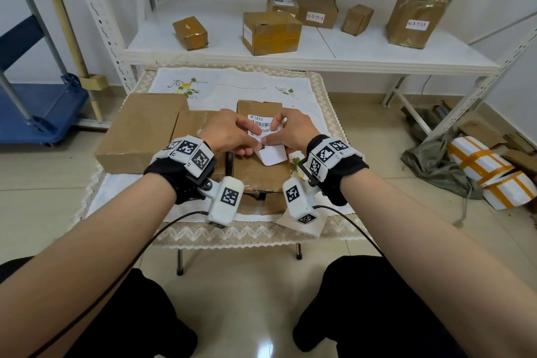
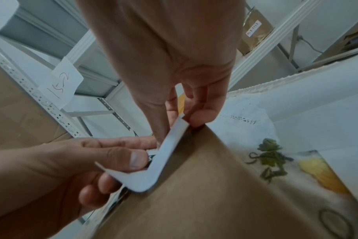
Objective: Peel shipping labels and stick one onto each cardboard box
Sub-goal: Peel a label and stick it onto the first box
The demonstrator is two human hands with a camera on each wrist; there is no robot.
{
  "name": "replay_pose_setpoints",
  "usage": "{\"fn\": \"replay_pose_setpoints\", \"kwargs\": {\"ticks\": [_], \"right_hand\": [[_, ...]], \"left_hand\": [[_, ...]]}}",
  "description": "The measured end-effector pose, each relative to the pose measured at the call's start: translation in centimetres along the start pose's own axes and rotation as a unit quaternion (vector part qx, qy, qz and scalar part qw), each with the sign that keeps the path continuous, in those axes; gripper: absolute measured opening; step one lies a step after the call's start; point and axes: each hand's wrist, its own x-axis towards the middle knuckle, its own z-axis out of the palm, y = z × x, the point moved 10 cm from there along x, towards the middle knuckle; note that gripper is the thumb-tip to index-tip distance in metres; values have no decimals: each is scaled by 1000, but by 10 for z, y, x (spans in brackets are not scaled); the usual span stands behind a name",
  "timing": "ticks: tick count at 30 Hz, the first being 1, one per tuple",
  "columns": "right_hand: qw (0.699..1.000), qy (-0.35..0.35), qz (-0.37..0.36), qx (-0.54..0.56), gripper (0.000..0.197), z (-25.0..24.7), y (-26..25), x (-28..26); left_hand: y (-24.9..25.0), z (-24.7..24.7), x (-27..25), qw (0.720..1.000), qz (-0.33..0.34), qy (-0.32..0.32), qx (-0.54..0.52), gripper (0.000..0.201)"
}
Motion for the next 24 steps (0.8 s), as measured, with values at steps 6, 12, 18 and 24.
{"fn": "replay_pose_setpoints", "kwargs": {"ticks": [6, 12, 18, 24], "right_hand": [[1000, -7, -9, -24, 35, 2, 1, 4], [999, -10, -14, -39, 35, 2, 1, 7], [999, -14, -6, -38, 36, 2, 2, 7], [999, -15, -7, -51, 35, 2, 0, 5]], "left_hand": [[-1, 0, 1, 1000, 0, 4, 4, 32], [-1, 0, 1, 1000, -2, 8, 9, 33], [-1, 0, 1, 1000, -5, 7, 12, 33], [-1, 0, 1, 1000, -6, 7, 11, 33]]}}
